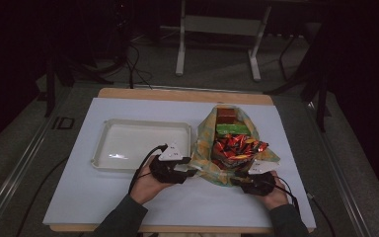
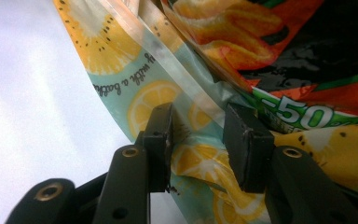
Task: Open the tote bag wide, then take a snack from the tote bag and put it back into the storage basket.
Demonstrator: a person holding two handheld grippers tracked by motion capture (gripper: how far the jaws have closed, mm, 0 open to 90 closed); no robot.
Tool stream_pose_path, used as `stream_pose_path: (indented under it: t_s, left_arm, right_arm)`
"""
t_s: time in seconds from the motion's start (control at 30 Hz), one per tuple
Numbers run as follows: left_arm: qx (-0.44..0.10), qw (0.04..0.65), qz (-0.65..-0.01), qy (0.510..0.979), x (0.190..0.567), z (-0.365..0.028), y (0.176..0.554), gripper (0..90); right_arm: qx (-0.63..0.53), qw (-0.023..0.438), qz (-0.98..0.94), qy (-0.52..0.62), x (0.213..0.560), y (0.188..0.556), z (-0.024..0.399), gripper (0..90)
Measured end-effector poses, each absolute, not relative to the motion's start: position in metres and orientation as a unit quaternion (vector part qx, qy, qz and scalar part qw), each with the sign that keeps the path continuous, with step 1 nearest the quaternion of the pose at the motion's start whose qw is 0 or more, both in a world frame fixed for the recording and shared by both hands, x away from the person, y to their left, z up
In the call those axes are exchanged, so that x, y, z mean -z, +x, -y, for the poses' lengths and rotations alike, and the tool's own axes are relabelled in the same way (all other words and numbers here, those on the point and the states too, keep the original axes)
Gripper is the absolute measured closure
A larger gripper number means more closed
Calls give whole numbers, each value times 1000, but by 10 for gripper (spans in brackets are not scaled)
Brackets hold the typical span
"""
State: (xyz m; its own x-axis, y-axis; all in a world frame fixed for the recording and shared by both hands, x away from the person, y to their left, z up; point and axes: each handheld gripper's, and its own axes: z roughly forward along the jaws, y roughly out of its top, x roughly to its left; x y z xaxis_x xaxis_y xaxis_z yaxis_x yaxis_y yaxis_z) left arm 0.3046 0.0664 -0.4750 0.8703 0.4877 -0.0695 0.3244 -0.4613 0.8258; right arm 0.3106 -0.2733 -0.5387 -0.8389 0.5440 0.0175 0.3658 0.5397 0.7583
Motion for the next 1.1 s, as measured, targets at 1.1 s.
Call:
stream_pose_path:
  t_s: [1.1]
  left_arm:
    - [-103,491,-231,834,444,-86,317,503]
  right_arm:
    - [-404,107,-870,261,539,311,274,610]
